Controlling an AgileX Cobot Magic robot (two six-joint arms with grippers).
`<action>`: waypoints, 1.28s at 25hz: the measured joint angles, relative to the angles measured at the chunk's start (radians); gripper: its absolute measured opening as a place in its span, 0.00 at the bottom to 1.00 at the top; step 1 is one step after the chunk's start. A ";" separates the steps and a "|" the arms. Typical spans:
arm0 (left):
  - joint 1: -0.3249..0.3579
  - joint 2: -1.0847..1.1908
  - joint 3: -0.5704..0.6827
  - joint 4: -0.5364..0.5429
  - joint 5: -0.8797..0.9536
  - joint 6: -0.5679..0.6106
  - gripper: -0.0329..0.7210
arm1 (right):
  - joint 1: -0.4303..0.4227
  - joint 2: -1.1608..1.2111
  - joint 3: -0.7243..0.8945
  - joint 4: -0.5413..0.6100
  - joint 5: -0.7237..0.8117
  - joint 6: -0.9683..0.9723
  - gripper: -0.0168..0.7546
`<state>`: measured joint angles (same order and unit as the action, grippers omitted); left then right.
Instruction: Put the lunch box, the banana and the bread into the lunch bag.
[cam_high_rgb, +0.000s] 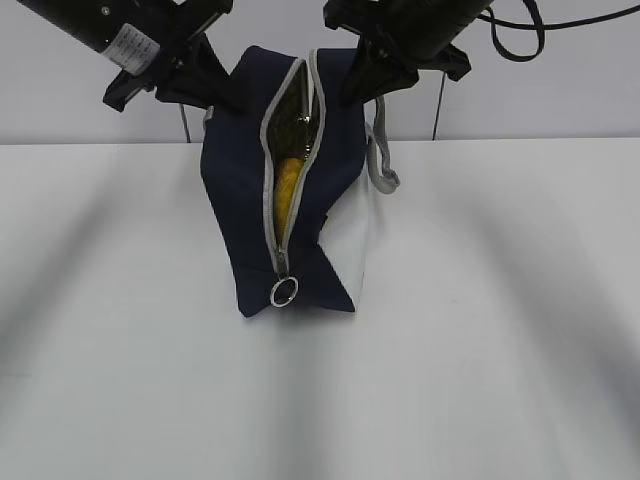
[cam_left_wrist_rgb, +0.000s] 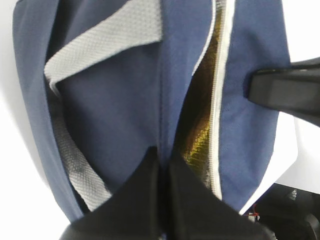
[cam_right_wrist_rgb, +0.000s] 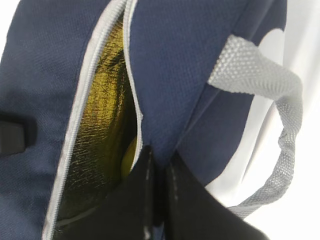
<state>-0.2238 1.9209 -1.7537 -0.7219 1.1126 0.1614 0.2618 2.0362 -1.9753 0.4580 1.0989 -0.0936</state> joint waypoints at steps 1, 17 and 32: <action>0.000 0.000 0.000 0.005 -0.004 0.000 0.04 | 0.000 0.000 0.000 0.000 0.000 0.000 0.01; 0.000 0.000 0.000 0.079 -0.015 0.000 0.26 | 0.000 0.002 -0.001 -0.009 0.028 -0.040 0.47; 0.006 -0.080 0.000 0.180 0.032 -0.001 0.59 | 0.000 -0.065 -0.037 -0.133 0.134 -0.059 0.60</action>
<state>-0.2177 1.8412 -1.7537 -0.5417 1.1441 0.1606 0.2618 1.9713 -2.0124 0.3249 1.2331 -0.1530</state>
